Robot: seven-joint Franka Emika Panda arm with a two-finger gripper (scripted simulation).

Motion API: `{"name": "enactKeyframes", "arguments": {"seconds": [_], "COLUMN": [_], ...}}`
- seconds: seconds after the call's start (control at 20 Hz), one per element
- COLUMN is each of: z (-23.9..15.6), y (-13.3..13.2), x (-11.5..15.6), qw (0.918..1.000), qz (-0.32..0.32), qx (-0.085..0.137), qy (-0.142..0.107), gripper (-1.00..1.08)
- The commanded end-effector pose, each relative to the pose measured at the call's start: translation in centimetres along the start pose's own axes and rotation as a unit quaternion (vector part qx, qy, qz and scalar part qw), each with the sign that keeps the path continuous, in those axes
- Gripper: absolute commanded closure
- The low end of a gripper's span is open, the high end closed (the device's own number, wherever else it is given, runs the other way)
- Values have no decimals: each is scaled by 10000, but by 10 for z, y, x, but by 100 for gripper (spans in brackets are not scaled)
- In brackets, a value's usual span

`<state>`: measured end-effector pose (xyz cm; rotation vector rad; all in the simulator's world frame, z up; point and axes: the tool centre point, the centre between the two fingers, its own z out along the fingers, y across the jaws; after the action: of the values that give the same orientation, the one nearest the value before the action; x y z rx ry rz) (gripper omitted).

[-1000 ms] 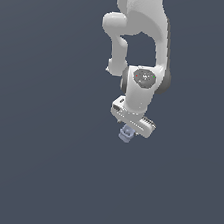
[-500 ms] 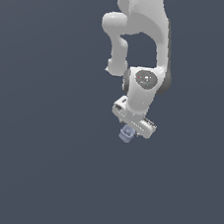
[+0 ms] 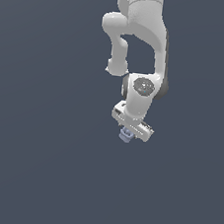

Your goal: Pick up the object and move it to a goal position.

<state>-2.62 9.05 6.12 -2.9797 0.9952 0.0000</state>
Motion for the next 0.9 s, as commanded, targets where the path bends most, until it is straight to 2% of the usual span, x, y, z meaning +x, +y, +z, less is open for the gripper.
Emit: {"name": "enactKeyframes", "arguments": {"seconds": [0.0,0.3,0.35,0.85], "z": [12,21,21,20], "y": [0,-1,-1,-1], "x": [0,0,0,0], "qw": [10000,10000,10000,10000], "qz": [4,7,7,4], "qx": [-1,-1,-1,5], "qy": [0,0,0,2], "gripper": [-92,-92,108,108]}}
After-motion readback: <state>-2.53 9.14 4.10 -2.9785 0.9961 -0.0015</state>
